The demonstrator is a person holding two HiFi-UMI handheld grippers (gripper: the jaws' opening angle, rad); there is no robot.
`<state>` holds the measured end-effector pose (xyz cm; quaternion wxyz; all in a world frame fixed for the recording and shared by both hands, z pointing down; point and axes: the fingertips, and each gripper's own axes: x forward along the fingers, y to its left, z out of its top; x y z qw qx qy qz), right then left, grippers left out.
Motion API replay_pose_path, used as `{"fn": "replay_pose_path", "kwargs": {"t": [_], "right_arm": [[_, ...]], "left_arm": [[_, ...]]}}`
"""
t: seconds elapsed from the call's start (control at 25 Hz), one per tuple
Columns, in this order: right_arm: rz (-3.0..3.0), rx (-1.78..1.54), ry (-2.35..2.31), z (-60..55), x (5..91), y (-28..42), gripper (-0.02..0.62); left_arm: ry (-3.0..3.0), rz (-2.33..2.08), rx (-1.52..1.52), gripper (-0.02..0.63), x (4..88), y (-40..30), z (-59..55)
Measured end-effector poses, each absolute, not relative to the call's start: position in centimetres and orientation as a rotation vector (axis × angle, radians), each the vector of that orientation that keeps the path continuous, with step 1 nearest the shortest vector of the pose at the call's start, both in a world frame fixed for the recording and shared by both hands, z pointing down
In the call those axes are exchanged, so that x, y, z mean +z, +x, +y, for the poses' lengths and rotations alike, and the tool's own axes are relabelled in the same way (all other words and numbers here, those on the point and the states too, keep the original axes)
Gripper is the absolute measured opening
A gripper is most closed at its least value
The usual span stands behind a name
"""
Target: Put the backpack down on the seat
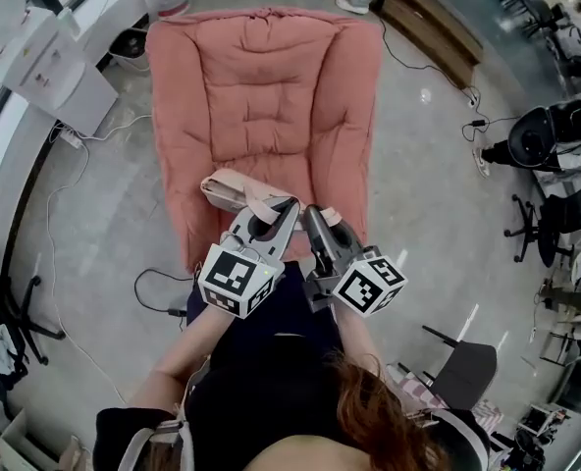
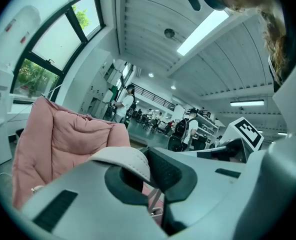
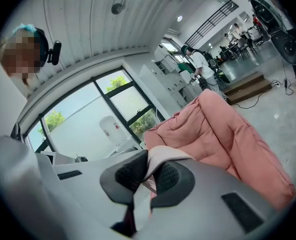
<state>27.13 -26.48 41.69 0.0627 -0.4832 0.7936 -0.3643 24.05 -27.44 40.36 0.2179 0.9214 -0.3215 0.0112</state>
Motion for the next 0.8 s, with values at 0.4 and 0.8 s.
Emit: {"fn": "replay_pose_path", "kwargs": {"t": [0.4,0.8], "right_arm": [[2.518,-1.161,-1.310,-27.5,43.0,29.6,0.048],[2.596,-1.264,-1.210,-28.5,45.6,30.6,0.048]], "left_arm": [[2.451,-1.067,0.028,0.018,41.5,26.4,-28.2],[2.331,-1.161,0.028,0.018,44.1,27.4,-28.9]]}}
